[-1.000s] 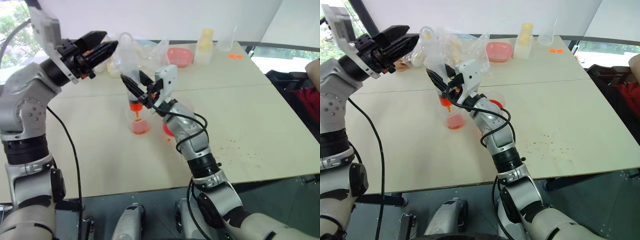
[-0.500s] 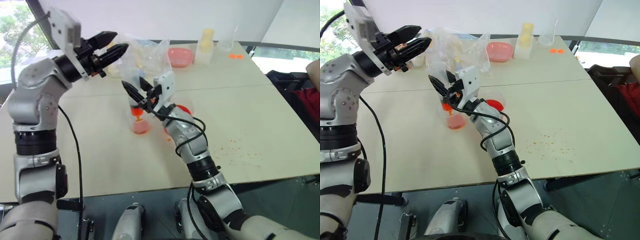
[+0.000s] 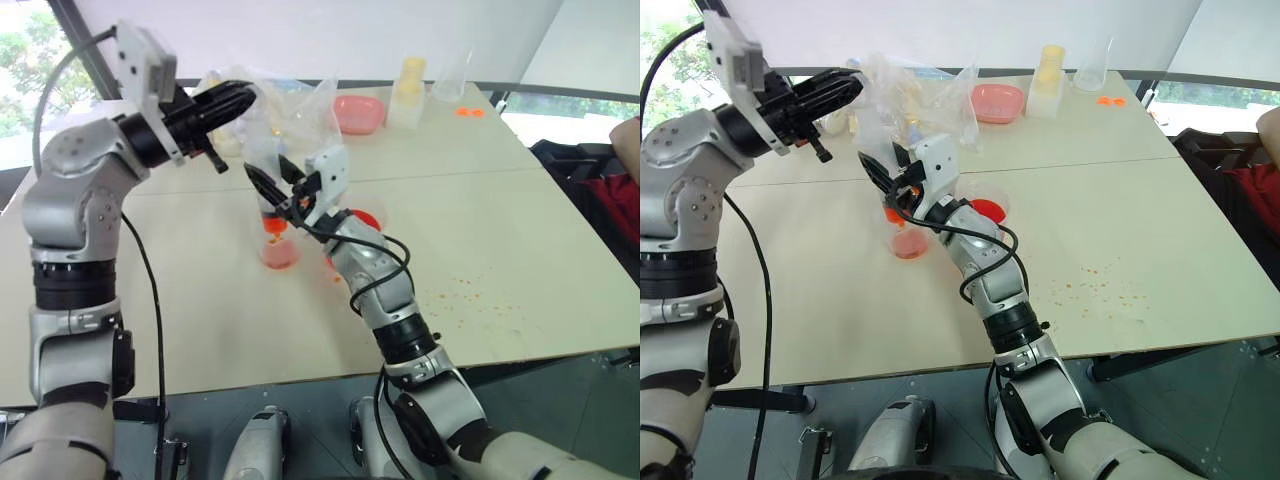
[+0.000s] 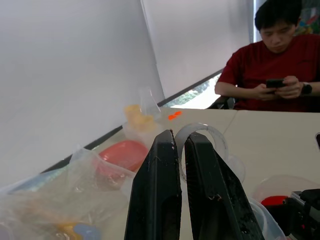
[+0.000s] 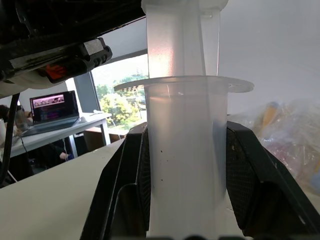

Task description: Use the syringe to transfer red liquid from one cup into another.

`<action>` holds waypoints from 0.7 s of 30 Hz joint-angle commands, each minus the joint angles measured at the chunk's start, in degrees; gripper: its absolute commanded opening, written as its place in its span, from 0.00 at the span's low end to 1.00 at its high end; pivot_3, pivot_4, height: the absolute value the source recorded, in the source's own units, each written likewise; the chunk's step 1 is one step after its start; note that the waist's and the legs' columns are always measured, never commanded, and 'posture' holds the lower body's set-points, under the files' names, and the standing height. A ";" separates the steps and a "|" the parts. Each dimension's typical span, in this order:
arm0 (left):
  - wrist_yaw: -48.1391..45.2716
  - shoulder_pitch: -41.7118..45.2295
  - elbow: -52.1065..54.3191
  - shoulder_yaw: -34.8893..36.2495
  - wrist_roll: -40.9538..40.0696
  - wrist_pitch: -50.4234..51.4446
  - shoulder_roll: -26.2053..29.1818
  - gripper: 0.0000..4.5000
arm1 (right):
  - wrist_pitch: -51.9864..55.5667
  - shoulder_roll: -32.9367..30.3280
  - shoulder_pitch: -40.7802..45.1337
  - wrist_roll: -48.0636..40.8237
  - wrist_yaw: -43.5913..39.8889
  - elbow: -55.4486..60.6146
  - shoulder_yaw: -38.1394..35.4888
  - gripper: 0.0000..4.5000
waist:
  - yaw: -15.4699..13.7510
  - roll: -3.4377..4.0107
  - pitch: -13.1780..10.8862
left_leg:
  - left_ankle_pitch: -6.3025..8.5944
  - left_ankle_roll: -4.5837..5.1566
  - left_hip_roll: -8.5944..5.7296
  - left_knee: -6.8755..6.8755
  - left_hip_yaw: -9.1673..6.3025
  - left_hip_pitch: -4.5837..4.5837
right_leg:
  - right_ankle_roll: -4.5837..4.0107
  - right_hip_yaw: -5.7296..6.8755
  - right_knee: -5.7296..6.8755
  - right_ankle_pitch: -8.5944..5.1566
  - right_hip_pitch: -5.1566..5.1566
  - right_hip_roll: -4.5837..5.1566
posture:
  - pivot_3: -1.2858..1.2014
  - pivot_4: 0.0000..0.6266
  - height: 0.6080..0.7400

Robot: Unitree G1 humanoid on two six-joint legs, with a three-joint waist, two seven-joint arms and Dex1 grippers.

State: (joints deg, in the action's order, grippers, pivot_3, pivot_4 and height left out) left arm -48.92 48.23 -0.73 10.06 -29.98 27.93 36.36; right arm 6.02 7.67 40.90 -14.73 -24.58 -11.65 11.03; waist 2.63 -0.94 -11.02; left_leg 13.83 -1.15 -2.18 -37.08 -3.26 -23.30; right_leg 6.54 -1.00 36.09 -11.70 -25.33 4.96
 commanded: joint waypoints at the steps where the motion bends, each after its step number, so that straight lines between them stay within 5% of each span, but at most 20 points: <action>1: -0.82 -1.95 1.78 -0.78 -0.73 1.48 0.36 0.01 | -0.56 2.85 2.08 -1.02 -0.81 5.66 1.23 0.31 | -0.04 0.00 0.00 | 0.00 0.00 0.00 -0.01 0.00 0.00 | 0.00 0.00 -0.01 0.00 0.00 0.00 | 0.52 0.24 1.00; 21: -0.31 -7.38 5.06 -2.73 -0.62 2.11 -2.01 0.01 | 0.55 2.35 4.92 -1.39 0.37 8.64 -1.09 0.31 | -0.10 0.00 0.00 | 0.00 0.00 -0.01 0.00 -0.01 0.00 | 0.00 0.01 -0.01 0.00 0.01 0.02 | 0.52 0.24 1.00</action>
State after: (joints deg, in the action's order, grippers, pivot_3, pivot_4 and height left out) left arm -47.33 42.85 3.08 11.60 -30.41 28.05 34.96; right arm 9.79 7.65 40.92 -14.74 -24.31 -9.75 10.99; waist 2.53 -0.94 -11.02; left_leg 13.83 -1.15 -2.19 -37.08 -3.27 -23.31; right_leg 6.54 -0.99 36.08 -11.70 -25.31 4.98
